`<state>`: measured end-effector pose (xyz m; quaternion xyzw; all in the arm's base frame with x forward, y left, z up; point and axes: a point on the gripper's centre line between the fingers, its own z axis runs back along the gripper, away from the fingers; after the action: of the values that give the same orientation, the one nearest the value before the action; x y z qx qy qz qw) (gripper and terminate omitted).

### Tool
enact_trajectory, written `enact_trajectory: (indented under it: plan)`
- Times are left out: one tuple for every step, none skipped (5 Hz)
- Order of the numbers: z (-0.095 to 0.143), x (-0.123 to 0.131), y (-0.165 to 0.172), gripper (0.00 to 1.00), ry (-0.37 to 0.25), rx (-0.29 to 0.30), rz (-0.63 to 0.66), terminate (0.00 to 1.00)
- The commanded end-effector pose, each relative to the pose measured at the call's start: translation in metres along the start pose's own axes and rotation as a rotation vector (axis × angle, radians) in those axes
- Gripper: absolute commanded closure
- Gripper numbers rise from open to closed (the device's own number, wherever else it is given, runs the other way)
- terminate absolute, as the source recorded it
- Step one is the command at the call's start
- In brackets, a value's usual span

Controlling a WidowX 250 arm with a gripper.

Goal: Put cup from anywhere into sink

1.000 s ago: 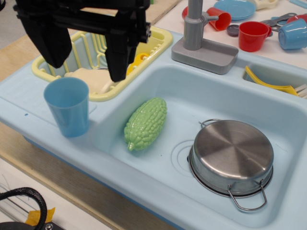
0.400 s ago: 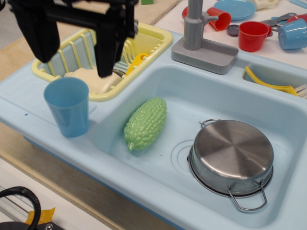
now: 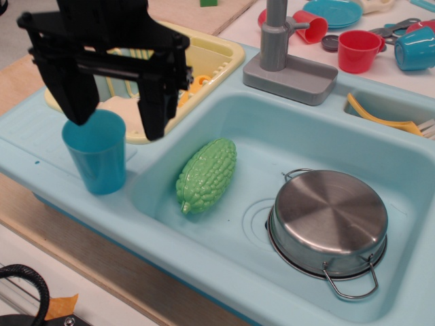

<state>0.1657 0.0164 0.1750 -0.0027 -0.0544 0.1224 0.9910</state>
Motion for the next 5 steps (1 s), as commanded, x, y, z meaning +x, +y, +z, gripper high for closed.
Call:
enact_trajectory:
  plan:
    - [-0.007, -0.001, 0.004, 0.00, -0.009, -0.033, 0.004, 0.00]
    - [-0.013, 0.001, 0.008, 0.00, 0.016, -0.051, 0.010, 0.00]
    - [-0.019, 0.002, 0.012, 0.00, 0.049, -0.084, 0.021, 0.00]
    - [-0.022, 0.000, 0.012, 1.00, 0.091, -0.107, 0.038, 0.00]
    - [-0.023, 0.000, 0.012, 1.00, 0.117, -0.115, 0.067, 0.00]
